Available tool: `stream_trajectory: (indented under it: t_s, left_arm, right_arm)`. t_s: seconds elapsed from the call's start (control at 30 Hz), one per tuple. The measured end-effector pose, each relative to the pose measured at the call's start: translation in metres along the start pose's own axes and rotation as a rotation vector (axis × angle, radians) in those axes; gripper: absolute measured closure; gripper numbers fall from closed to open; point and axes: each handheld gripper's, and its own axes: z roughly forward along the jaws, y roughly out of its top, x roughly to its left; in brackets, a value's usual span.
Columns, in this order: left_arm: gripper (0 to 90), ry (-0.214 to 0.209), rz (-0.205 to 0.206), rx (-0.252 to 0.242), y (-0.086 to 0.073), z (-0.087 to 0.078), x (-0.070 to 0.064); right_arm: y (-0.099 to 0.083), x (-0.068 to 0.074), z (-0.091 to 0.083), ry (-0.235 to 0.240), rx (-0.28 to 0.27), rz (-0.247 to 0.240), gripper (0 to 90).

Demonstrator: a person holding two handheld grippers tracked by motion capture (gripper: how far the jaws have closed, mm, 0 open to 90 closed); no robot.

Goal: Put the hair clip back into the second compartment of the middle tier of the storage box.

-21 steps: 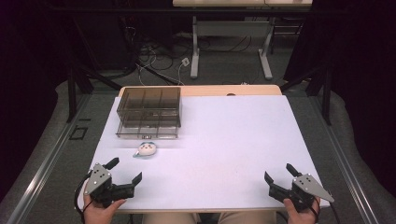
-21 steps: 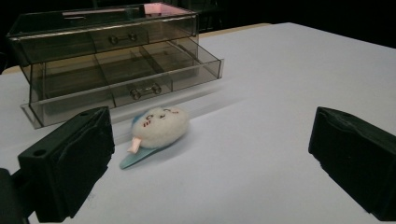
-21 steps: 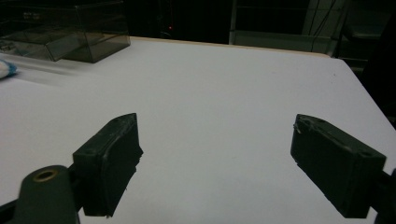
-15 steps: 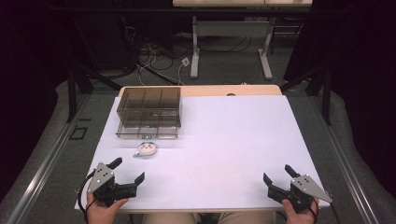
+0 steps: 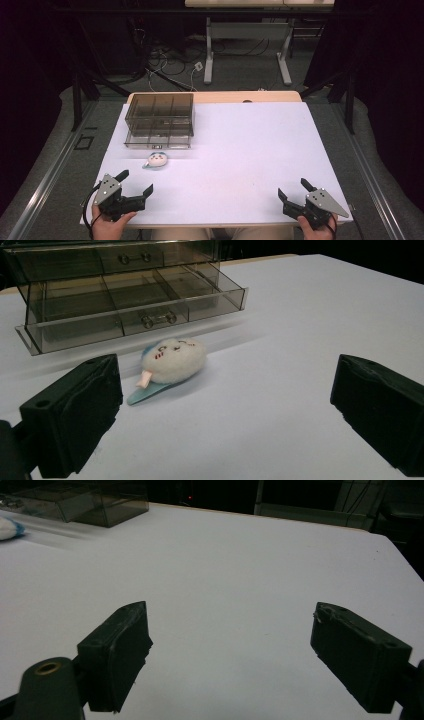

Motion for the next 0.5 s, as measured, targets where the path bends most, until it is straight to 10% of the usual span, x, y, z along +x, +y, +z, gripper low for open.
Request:
stream_trajectory:
  t_s: [0.5]
  left_arm:
    - [0.5, 0.025, -0.031, 0.020, 0.015, 0.008, 0.007]
  right_arm:
    - [-0.001, -0.001, 0.000, 0.003, -0.006, 0.015, 15.2]
